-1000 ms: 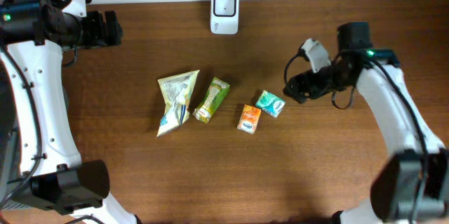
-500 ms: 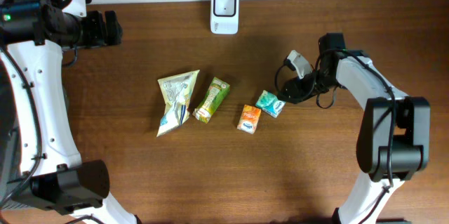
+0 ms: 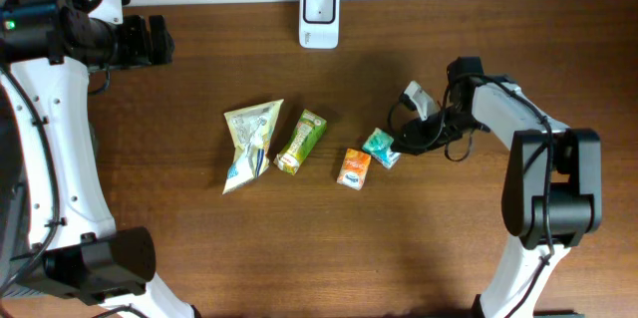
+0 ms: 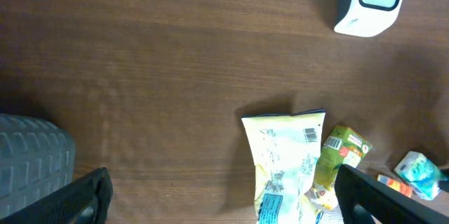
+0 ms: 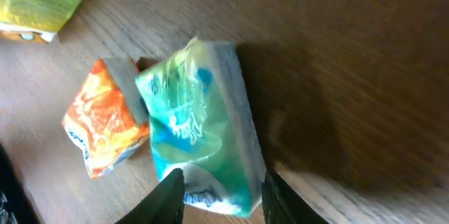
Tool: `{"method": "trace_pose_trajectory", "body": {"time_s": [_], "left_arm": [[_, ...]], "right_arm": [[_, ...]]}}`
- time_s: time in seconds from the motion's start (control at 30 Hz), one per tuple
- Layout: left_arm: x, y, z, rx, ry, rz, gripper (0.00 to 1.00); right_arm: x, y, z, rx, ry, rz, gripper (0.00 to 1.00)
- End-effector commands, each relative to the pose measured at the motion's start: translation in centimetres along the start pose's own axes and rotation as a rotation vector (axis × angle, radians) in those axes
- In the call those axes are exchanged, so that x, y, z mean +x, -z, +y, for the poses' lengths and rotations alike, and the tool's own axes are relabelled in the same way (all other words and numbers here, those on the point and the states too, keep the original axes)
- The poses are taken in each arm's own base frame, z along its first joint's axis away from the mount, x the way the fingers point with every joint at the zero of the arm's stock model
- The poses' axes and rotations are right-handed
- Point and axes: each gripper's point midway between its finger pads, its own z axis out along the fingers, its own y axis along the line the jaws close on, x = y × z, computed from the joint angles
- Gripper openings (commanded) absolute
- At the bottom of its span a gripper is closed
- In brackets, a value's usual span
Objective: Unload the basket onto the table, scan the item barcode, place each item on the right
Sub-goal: 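Park the left arm and reach the right gripper to the teal tissue pack, then lift the teal tissue pack and hold it over the barcode scanner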
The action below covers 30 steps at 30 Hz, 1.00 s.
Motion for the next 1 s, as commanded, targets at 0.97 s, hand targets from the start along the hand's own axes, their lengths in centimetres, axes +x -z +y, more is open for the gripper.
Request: {"method": "trace_pose_trajectory", "body": {"time_s": [0.97], "left_arm": [[0.0,-0.2,0.1,-0.001,-0.003,0.003,0.99]], "right_arm": [[-8.7,16.8,13.9,-0.806,-0.186,-0.420,0.04]]}}
